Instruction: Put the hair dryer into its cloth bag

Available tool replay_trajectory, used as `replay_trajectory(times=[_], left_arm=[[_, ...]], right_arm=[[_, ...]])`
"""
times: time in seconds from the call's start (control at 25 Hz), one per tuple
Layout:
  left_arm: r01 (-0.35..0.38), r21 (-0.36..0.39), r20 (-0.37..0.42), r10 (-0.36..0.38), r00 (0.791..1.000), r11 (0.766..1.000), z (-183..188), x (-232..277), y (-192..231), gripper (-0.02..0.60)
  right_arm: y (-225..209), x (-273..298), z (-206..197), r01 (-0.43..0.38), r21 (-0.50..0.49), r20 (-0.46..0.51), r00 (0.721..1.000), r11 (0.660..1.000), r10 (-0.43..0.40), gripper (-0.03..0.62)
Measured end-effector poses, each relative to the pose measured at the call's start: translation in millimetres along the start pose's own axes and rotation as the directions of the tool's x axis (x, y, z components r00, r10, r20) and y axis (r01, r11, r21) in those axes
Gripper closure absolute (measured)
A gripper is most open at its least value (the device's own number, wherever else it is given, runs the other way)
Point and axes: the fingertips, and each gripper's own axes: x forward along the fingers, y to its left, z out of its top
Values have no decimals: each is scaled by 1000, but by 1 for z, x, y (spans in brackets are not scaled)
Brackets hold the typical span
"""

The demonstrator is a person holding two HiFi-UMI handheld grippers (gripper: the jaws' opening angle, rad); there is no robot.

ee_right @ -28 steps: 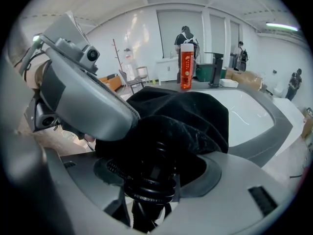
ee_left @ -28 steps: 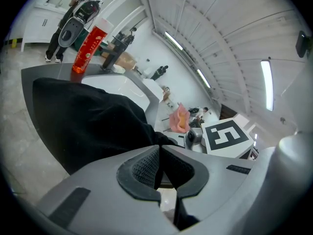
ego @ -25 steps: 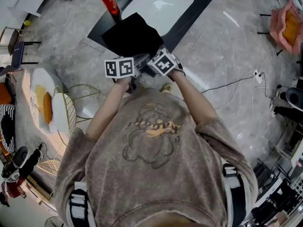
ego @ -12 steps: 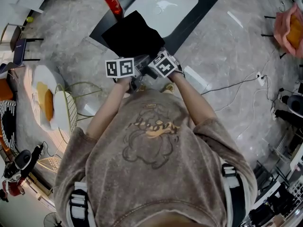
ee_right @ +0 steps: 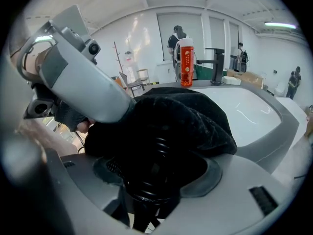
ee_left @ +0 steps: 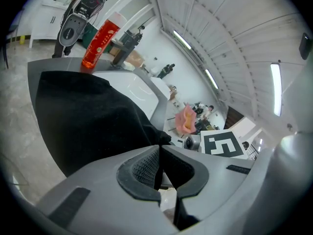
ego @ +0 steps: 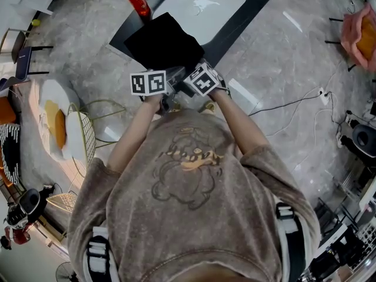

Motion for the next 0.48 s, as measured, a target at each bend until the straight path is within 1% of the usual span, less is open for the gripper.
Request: replay_trajectory(times=[0.16, 0.24, 0.48], left_arm=[[0, 1, 5, 0, 1000, 1000, 2, 1, 0, 551], [0, 1, 6, 0, 1000, 1000, 2, 2, 0, 551], [4, 6, 6, -4, 1000, 1000, 3, 3, 1, 551]], right_arm=[[-4, -8, 7, 36, -37, 20, 999, 999, -36, 315], [-5, -14, 5, 38, -43, 21, 999, 998, -38, 298], [-5, -38, -9, 73, -14, 53, 996, 997, -73, 287]])
